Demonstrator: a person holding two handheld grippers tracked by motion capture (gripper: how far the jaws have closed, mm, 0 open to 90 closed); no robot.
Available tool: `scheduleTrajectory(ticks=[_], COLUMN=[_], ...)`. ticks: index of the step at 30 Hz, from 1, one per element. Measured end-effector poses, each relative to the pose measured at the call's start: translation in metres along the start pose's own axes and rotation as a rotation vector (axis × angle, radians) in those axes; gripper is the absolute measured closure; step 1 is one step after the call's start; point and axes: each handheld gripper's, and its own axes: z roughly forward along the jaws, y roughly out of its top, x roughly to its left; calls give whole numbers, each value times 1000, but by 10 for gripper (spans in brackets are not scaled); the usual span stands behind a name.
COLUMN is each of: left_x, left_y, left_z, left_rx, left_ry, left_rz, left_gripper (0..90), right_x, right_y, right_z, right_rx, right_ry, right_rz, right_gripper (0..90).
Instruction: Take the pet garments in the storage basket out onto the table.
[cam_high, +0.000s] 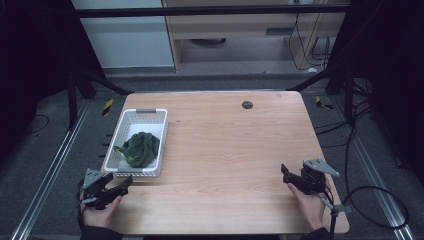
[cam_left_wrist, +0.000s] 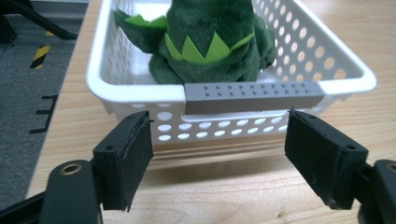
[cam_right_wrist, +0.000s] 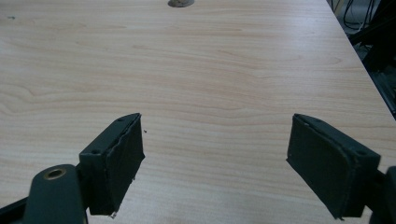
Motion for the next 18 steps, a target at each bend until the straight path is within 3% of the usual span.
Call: scheduleTrajectory(ticks=[7, 13, 18], left_x=[1, 2, -2], left_y=[11, 19, 25], left_z=[-17, -21, -20], left_rx=[-74, -76, -73], left_ry=[13, -6, -17], left_rz=[-40, -55, -41], left_gripper=[246, 244, 242], right_x=[5, 7, 8], right_y=[0, 1, 1], right_z=[-3, -2, -1], right_rx=[-8, -6, -3], right_ry=[13, 11, 19], right_rz=[-26, -46, -57], right_gripper=[176, 169, 164])
